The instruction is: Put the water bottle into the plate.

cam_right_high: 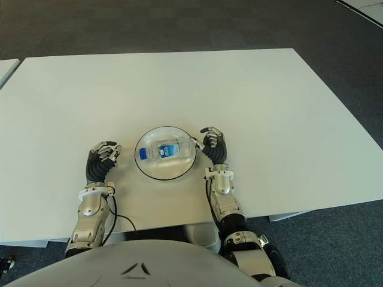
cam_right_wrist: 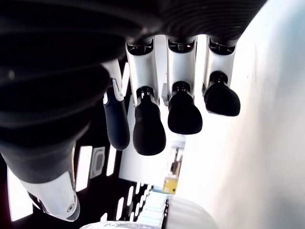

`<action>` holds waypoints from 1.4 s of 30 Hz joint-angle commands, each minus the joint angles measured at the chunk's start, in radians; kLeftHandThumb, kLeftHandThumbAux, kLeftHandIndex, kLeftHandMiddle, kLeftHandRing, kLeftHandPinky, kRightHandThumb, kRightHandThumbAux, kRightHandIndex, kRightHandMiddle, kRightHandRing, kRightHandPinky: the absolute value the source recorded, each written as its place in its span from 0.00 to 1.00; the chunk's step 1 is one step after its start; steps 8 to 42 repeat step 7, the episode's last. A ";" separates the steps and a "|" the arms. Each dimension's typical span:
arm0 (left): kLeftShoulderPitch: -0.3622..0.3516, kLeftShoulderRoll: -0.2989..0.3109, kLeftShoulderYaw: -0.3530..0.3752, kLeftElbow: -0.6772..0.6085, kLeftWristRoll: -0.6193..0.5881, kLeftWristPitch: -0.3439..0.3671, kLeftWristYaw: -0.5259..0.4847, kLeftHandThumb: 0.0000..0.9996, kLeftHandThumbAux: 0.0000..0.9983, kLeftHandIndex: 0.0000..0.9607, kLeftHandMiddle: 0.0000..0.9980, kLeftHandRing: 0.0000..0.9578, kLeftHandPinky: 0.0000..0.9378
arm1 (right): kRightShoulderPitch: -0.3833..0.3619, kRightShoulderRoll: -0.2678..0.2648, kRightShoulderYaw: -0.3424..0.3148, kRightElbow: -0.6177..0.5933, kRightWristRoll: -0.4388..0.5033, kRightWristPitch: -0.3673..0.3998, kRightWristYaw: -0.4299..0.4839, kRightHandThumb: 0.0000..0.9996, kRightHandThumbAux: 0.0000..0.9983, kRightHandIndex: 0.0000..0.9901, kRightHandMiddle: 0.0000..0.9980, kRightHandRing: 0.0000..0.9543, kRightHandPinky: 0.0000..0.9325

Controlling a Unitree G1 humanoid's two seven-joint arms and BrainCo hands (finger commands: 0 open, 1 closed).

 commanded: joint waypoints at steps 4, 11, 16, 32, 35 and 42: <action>0.019 -0.005 -0.019 0.019 0.004 0.024 -0.012 0.70 0.72 0.45 0.74 0.79 0.82 | 0.048 -0.016 -0.004 0.030 -0.004 0.034 0.003 0.70 0.73 0.44 0.77 0.82 0.84; 0.021 -0.006 -0.024 0.015 0.005 0.029 -0.011 0.71 0.72 0.45 0.74 0.79 0.81 | 0.050 -0.015 -0.008 0.031 -0.001 0.030 -0.001 0.70 0.73 0.44 0.77 0.81 0.83; 0.021 -0.006 -0.024 0.015 0.005 0.029 -0.011 0.71 0.72 0.45 0.74 0.79 0.81 | 0.050 -0.015 -0.008 0.031 -0.001 0.030 -0.001 0.70 0.73 0.44 0.77 0.81 0.83; 0.021 -0.006 -0.024 0.015 0.005 0.029 -0.011 0.71 0.72 0.45 0.74 0.79 0.81 | 0.050 -0.015 -0.008 0.031 -0.001 0.030 -0.001 0.70 0.73 0.44 0.77 0.81 0.83; 0.021 -0.006 -0.024 0.015 0.005 0.029 -0.011 0.71 0.72 0.45 0.74 0.79 0.81 | 0.050 -0.015 -0.008 0.031 -0.001 0.030 -0.001 0.70 0.73 0.44 0.77 0.81 0.83; 0.021 -0.006 -0.024 0.015 0.005 0.029 -0.011 0.71 0.72 0.45 0.74 0.79 0.81 | 0.050 -0.015 -0.008 0.031 -0.001 0.030 -0.001 0.70 0.73 0.44 0.77 0.81 0.83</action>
